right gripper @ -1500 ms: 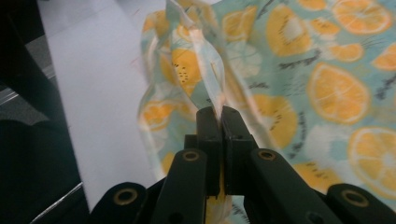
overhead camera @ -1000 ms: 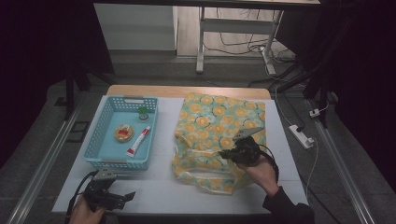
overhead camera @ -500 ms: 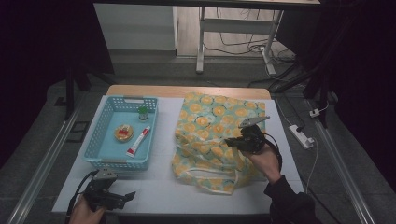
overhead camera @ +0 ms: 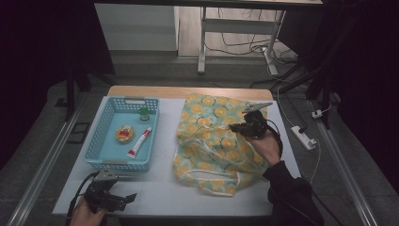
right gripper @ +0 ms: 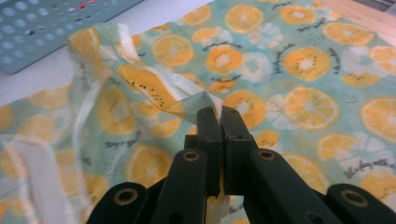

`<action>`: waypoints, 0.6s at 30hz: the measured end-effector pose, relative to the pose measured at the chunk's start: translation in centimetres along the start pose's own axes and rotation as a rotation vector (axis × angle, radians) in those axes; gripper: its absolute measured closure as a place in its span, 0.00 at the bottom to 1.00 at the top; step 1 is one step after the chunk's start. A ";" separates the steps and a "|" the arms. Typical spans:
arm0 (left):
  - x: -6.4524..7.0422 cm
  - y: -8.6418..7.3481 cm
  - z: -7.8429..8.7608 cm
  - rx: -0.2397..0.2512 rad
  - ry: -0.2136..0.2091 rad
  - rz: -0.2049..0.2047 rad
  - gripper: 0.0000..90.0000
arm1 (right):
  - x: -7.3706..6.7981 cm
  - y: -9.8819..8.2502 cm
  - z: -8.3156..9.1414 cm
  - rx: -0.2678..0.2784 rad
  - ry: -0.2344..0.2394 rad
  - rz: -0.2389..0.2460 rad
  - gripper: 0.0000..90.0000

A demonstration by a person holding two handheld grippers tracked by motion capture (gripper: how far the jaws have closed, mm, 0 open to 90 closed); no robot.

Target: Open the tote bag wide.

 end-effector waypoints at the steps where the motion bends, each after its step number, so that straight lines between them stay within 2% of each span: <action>1: 0.0 0.0 0.0 0.000 0.000 0.000 0.02 | 0.0 0.0 0.0 0.000 0.000 0.000 0.97; 9: 0.0 0.0 0.0 0.000 -0.001 0.000 0.02 | 1.5 0.0 -2.1 -0.005 -0.038 -0.018 0.97; 15: 0.0 0.0 0.0 0.000 -0.001 0.000 0.02 | 2.2 -0.6 -4.1 -0.035 -0.059 -0.027 0.97; 18: 0.0 0.0 0.0 -0.002 0.000 0.000 0.02 | 2.4 -1.1 -5.1 -0.051 -0.055 -0.029 0.97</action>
Point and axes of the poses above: each handheld gripper's, and its own axes: z roughly backward along the jaws, y roughly out of its top, x roughly to its right, the point moved 3 cm from there along -z, roughly forward along the jaws, and after that the axes turned 11 degrees about -y, right-handed, at the moved point
